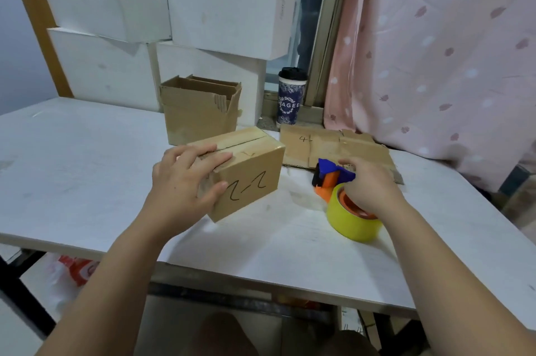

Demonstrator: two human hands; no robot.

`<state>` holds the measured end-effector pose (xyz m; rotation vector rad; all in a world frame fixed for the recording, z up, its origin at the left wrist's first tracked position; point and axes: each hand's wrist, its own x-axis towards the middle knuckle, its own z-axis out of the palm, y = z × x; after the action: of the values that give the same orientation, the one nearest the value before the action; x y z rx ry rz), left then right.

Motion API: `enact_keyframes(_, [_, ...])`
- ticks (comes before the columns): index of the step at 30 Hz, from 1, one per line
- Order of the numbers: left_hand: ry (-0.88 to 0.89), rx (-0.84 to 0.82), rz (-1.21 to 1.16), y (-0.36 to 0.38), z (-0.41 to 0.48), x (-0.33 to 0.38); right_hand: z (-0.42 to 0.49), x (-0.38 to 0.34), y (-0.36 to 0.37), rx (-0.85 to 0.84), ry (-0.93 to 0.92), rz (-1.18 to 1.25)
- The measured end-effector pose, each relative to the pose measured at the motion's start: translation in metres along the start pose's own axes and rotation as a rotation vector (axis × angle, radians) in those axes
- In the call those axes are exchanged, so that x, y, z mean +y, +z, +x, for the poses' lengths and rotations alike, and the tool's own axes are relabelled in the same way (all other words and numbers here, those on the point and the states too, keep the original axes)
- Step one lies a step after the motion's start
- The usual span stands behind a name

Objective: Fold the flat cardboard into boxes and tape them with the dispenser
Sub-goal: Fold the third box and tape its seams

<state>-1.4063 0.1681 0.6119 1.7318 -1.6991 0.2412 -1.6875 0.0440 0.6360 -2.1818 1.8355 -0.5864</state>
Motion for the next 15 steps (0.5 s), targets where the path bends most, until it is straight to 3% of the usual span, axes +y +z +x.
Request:
enact_keyframes(6, [0.102,-0.096,0.276,0.014,0.003,0.024,0.001,0.012,-0.002,-0.065,-0.036,0.031])
enact_keyframes(10, [0.121,-0.105,0.302,0.017,0.006,0.028,-0.001,0.014,-0.010,-0.140,-0.075,0.161])
enact_keyframes(12, [0.139,-0.132,0.304,0.015,0.007,0.028,-0.005,0.012,-0.013,-0.254,-0.084,0.089])
enact_keyframes(15, [0.148,-0.146,0.340,0.016,0.009,0.031,-0.009,0.006,-0.008,-0.424,-0.047,-0.253])
